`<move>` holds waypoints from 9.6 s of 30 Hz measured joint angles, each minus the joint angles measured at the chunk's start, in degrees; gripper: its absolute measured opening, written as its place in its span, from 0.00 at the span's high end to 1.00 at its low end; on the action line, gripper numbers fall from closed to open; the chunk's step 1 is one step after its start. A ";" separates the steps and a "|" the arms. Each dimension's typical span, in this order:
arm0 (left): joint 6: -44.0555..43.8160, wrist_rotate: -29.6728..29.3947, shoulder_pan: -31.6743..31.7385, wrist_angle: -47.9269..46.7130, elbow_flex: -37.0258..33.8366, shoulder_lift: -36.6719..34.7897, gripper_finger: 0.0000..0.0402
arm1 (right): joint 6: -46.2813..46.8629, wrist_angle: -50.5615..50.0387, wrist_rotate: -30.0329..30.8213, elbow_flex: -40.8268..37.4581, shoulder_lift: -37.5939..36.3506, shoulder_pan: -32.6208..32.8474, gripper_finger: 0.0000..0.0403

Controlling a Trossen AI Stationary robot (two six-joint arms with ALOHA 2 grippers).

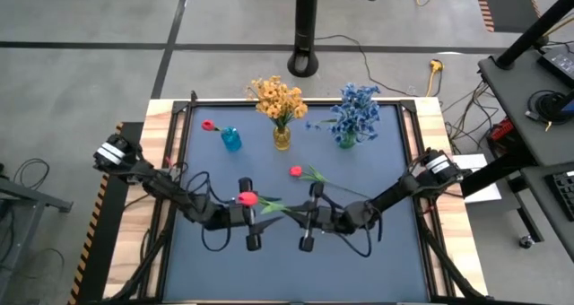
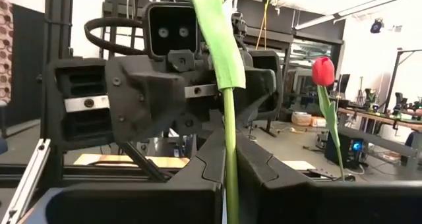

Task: Sort flowers into vase by color
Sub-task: Put the bottom red tulip into the blue vase, then put the red tulip into the blue vase

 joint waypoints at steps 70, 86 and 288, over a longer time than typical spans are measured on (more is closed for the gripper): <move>-21.29 -6.55 -1.69 -45.91 3.92 -9.20 0.98 | 18.64 -50.00 -11.92 16.78 -6.43 -6.58 0.55; -21.33 -8.49 -1.70 -45.79 3.92 -9.12 0.93 | 18.73 -49.54 -13.64 16.89 -5.45 -8.26 0.96; -59.30 4.36 -3.85 -116.58 12.44 -22.97 0.50 | 47.66 -99.63 -1.38 -1.78 -15.98 -7.74 0.19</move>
